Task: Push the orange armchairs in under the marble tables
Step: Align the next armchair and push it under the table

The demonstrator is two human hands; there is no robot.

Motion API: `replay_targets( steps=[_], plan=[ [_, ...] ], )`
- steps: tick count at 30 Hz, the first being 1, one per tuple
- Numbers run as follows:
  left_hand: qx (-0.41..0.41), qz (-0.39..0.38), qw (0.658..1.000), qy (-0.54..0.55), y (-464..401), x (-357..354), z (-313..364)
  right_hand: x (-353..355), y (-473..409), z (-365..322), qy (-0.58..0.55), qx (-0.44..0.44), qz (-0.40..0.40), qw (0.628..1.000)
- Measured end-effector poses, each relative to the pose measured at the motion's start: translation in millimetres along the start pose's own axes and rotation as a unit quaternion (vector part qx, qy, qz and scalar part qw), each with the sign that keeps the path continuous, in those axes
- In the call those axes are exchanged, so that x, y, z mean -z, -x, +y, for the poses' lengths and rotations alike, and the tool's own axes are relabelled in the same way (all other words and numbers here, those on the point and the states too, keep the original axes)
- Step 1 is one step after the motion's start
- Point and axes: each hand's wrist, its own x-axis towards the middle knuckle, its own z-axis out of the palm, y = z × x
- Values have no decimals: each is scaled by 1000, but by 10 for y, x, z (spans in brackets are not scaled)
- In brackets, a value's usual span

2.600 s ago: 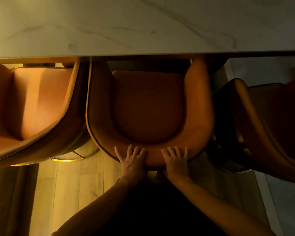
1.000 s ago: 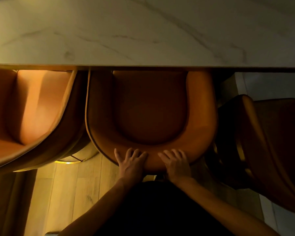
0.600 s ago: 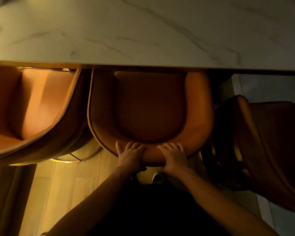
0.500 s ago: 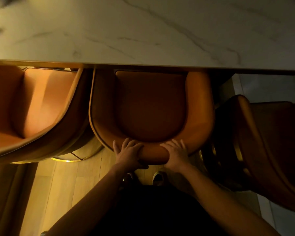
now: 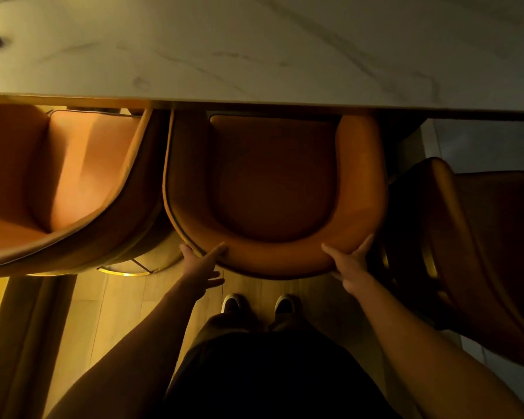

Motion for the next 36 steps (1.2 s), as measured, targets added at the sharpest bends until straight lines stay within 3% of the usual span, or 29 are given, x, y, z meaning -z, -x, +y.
replay_targets(
  steps=[8,21,36],
  plan=[
    [60,46,994,80,28,-259,101,-177,43,-33,-5,-29,92,995],
    [-6,97,992,77,-14,-257,40,-251,120,-36,61,-1,106,992],
    [-1,111,992,59,-86,-37,11,-415,321,127,65,-4,120,991]
  ],
)
